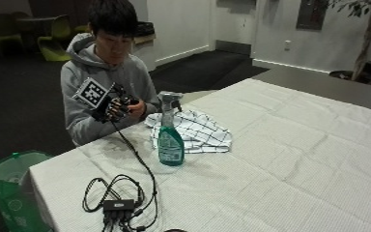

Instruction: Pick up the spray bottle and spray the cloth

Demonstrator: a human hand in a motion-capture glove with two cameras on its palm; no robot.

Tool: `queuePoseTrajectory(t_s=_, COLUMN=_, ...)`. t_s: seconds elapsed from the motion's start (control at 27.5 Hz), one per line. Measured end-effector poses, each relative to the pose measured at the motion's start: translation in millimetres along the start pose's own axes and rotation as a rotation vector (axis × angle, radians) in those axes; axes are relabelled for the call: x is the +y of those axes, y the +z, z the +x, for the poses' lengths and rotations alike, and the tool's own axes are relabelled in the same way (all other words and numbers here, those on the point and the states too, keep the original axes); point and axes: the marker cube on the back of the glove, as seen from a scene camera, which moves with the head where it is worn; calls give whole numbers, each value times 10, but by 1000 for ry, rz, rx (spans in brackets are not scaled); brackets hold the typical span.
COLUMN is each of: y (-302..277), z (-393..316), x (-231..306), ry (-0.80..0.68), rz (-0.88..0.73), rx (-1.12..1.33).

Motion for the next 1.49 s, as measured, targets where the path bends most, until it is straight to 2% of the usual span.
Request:
queuePoseTrajectory(t_s=0.47, y=-8, z=10, x=24, ry=35, rz=-46, rx=1)
queuePoseTrajectory(t_s=0.69, y=30, z=10, x=-65, ry=-28, rz=-44, rx=35)
queuePoseTrajectory(t_s=0.87, y=89, z=-27, x=-310, ry=76, rz=30, rx=17)
queuePoseTrajectory(t_s=1.05, y=198, z=-19, x=-496, ry=-56, rz=-56, rx=-67)
queuePoseTrajectory(t_s=1.27, y=396, z=55, x=-927, ry=-61, rz=-12, rx=-110)
queuePoseTrajectory(t_s=1.49, y=579, z=104, x=-1282, ry=-1, rz=12, rx=-235)
